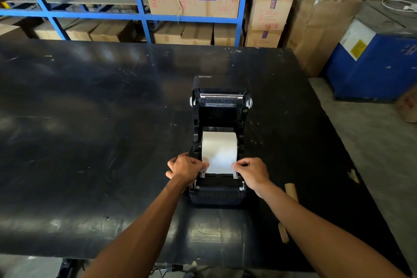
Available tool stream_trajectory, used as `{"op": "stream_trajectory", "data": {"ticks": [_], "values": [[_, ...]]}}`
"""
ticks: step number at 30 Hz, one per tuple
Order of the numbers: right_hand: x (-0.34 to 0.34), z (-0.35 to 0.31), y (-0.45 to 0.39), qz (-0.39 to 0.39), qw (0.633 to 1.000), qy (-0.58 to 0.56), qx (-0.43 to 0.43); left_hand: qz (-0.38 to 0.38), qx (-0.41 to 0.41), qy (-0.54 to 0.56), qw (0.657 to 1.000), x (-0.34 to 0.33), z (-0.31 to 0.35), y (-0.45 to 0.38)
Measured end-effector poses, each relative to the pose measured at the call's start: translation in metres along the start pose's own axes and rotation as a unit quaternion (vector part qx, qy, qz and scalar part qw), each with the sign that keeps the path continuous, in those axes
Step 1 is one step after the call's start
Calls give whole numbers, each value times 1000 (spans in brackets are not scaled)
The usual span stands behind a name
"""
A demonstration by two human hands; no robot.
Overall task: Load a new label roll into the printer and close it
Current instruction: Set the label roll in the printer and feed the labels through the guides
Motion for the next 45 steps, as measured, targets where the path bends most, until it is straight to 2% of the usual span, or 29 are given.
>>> {"op": "stream_trajectory", "data": {"ticks": [4, 11, 16, 23, 26, 29, 34, 40, 45], "values": [[-2, 2, -2, 2, 1000, 3, -25, 21, -7, -9, 1000, -2, -3, -2], [7, -3, -11, -70, 994, 80, -29, 23, 8, 43, 999, -4, -5, -4], [4, -6, -10, -56, 992, 115, -19, 25, 30, 34, 999, -2, -1, -5], [-5, -1, -1, 4, 999, 52, 9, -7, 67, 45, 997, 3, 3, -10], [2, -4, 0, -16, 999, 28, 22, -26, 66, 33, 997, 5, 3, -12], [6, -6, -2, -28, 998, 47, 23, -35, 54, 35, 997, 5, 1, -13], [8, -7, -9, -57, 993, 98, 23, 2, 62, 27, 998, 1, 8, -11], [16, -11, -13, -109, 985, 131, 14, -32, 48, 38, 998, 3, 4, -14], [12, -10, -6, -88, 990, 109, 27, -60, 36, 41, 997, 8, 4, -14]]}}
Point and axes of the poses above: each hand's wrist, its own y-axis away from the middle knuckle, its own x-axis out of the back of the hand, z = x × y, the point moved 1 cm from there along -y, towards the middle knuckle, and after that the axes turned 5 degrees about -z, right-handed, at the moved point
